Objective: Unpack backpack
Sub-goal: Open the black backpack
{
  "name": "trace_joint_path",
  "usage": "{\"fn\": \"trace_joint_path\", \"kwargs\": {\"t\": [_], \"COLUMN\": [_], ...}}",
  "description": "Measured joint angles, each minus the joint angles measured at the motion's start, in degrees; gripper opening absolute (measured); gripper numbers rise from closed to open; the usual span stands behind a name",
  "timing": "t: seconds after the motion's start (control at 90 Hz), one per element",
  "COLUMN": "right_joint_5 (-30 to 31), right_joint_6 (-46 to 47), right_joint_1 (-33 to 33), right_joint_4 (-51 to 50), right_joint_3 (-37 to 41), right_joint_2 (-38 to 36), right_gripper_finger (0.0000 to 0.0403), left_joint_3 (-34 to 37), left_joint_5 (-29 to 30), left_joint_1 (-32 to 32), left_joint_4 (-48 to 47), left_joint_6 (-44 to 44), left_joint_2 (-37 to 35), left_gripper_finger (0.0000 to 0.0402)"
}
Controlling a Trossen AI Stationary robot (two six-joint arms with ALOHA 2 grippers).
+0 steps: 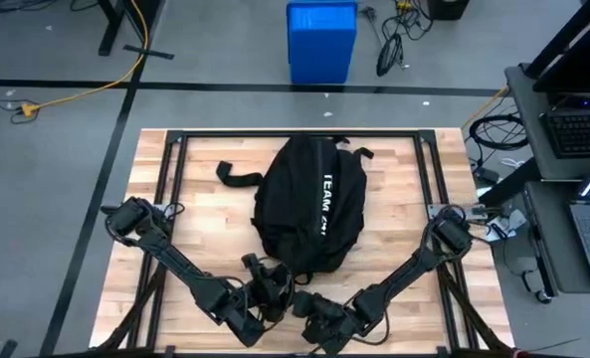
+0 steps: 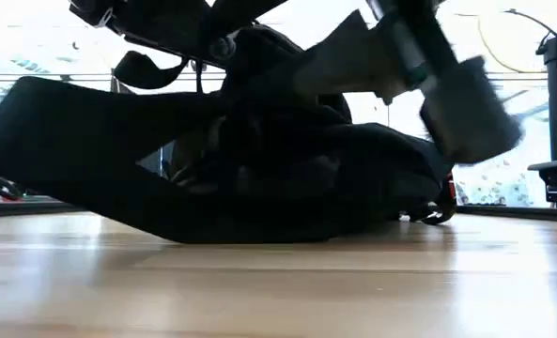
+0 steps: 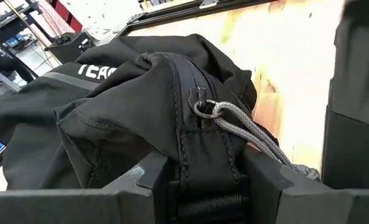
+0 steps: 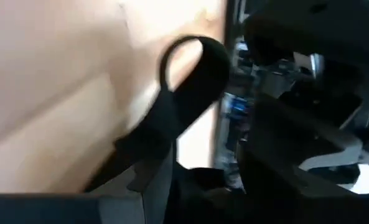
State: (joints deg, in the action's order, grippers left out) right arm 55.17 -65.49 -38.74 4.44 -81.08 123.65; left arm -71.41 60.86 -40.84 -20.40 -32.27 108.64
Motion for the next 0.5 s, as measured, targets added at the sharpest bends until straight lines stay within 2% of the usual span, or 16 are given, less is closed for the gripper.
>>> {"fn": "trace_joint_path", "kwargs": {"t": [0.167,0.5], "right_joint_5": [4.6,9.8], "right_joint_6": [-8.1,-13.5], "right_joint_1": [-0.6,-1.8], "right_joint_4": [4.5,5.3], "right_joint_3": [0.0,0.0], "right_joint_2": [2.4,2.7], "right_gripper_finger": [0.0166,0.0166], "left_joint_3": [0.0,0.0], "left_joint_5": [0.0,0.0], "left_joint_1": [0.0,0.0], "left_joint_4": [-0.1,-0.3], "left_joint_6": [0.0,-0.2], "left_joint_2": [0.0,0.0], "left_gripper_finger": [0.0127,0.0128]}}
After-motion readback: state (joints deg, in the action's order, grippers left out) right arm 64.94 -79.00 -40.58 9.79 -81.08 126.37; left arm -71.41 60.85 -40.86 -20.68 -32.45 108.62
